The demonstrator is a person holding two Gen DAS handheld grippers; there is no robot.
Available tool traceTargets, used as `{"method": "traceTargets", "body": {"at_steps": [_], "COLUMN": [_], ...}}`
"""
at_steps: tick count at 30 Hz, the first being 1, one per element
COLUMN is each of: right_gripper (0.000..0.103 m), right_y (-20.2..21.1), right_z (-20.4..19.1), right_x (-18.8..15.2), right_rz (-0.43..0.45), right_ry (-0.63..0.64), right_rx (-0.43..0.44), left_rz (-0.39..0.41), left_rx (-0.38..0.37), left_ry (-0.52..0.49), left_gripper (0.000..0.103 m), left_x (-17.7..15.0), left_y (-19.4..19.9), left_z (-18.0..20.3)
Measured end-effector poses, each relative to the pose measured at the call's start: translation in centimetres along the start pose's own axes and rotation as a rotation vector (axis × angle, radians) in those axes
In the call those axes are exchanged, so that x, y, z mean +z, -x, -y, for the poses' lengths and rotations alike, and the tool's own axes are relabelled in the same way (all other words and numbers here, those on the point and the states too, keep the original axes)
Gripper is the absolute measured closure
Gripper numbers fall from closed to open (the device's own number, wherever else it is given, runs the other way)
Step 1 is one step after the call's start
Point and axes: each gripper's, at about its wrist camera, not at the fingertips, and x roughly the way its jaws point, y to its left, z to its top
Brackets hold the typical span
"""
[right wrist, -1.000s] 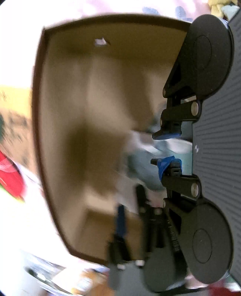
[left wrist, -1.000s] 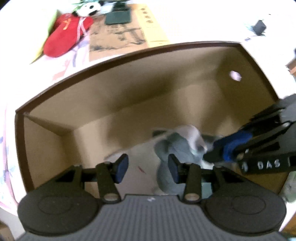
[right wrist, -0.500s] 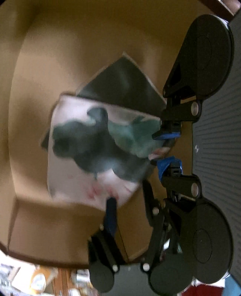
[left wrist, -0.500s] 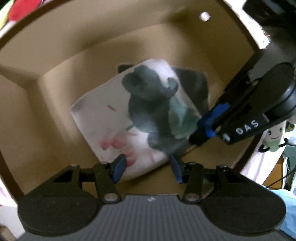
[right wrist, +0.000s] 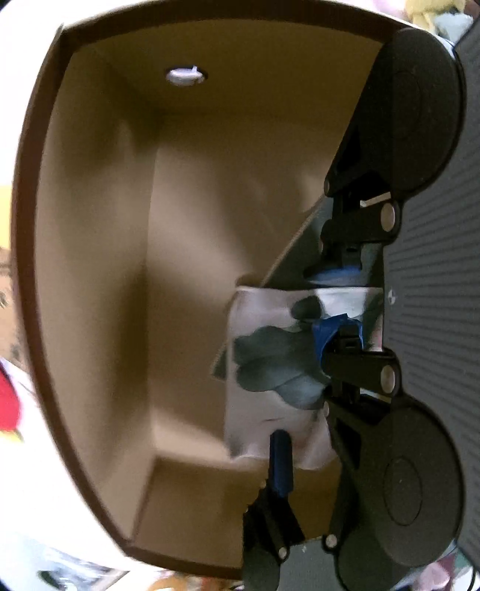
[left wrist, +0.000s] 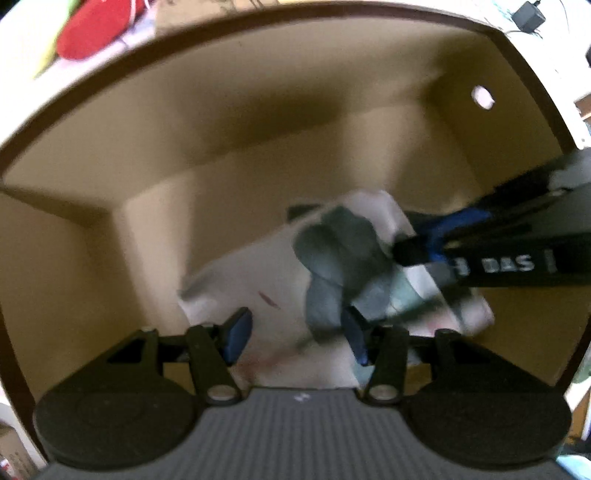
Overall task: Organize soft objects
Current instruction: 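Lower the napkins into the box and open the right gripper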
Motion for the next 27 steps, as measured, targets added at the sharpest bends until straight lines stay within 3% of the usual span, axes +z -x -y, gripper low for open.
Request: {"method": "traceTargets", "body": {"at_steps": [6,9,14,16,18,20,25,27], "right_gripper": [0.098,0.098,0.103,0.103,0.103,0.103,0.103,0.103], "right_y": [1.3,1.0,0.4,0.0,0.1,-1.6,-0.1,0.6], "right_z": [1.8,1.9,0.5,0.0,-0.2,-1.3,-1.2,-0.7], "right_x": [-0.3,0.1,-0.2,-0.2,-0.4,-0.4,-0.1,0.2], "right_rz": [0.064,0.104,0.178,0.202,0.219,0.241,0.324,0.341], "right_ry": [-0.028,-0.027,0.089,0.125,0.139,0.140,0.109,0.087], "right_rx": [0.051,0.066,0.004,-0.052,-0.053,-0.049,-0.065,-0.066], "left_rz": [0.014,0.022,0.064,0.099,0.124,0.138,0.174,0.204], "left_rx": [-0.019,0.016,0.039,0.053,0.072,0.055,0.056,0.090], "left_ry": [-0.007,0.011,0.034,0.016,-0.025,-0.035,-0.028,-0.037], "left_gripper": [0.051,0.051,0.052,0.063,0.084,0.092,0.095,0.095], "left_x": [0.0,-0.1,0.5,0.7,0.8,0.8,1.3,1.9], "left_y": [0.7,0.8,0.7,0.5,0.5,0.6,0.1,0.1], "left_z": [-0.6,-1.0,-1.5,-1.1,-0.1,0.3,-0.6,-0.5]}}
